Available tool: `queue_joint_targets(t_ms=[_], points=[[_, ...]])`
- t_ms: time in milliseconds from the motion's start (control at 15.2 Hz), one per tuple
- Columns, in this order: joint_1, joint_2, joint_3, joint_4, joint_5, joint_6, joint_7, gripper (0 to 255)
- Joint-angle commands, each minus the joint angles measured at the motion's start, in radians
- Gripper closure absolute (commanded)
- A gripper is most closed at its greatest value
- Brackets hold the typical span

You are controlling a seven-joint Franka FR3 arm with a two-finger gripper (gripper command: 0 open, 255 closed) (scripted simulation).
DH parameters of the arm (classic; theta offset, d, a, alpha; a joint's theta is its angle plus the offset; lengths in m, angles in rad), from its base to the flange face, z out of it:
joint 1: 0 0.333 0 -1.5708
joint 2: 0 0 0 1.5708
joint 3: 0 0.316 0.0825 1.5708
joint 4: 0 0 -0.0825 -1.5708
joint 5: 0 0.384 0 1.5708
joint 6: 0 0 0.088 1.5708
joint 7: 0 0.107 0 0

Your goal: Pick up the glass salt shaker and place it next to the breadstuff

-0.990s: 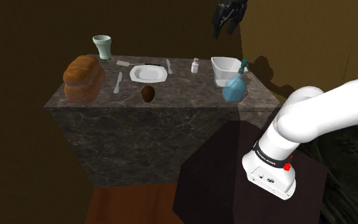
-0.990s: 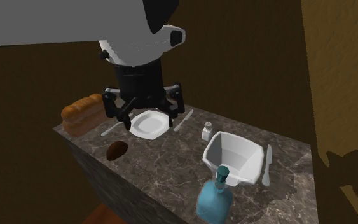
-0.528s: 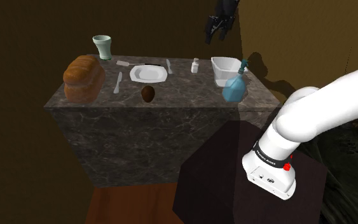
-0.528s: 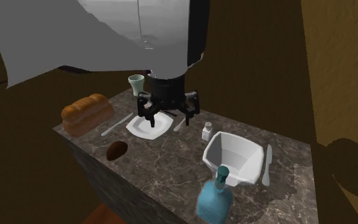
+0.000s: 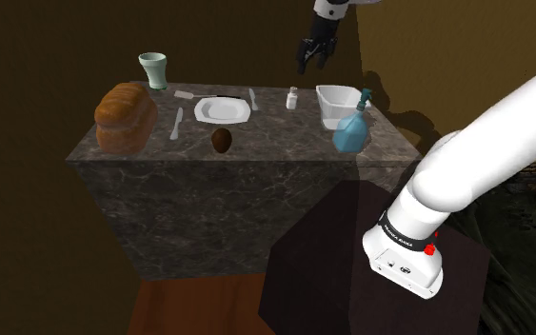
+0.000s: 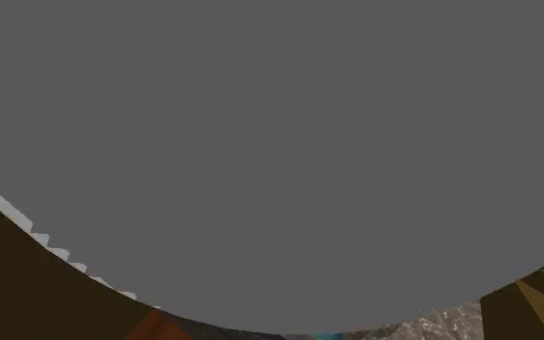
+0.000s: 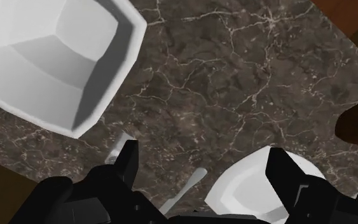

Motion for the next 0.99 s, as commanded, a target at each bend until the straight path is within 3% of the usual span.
queue_joint_targets(t_ms=[0,528,924], points=[[-0.006,0.069,-0.027,0.023,0.011,0.047,-0.030,0],[-0.033,0.358,-0.097,0.189,0.111,0.159,-0.149,0],[-0.087,0.588,-0.112,0.368,0.214,0.192,-0.238,0]])
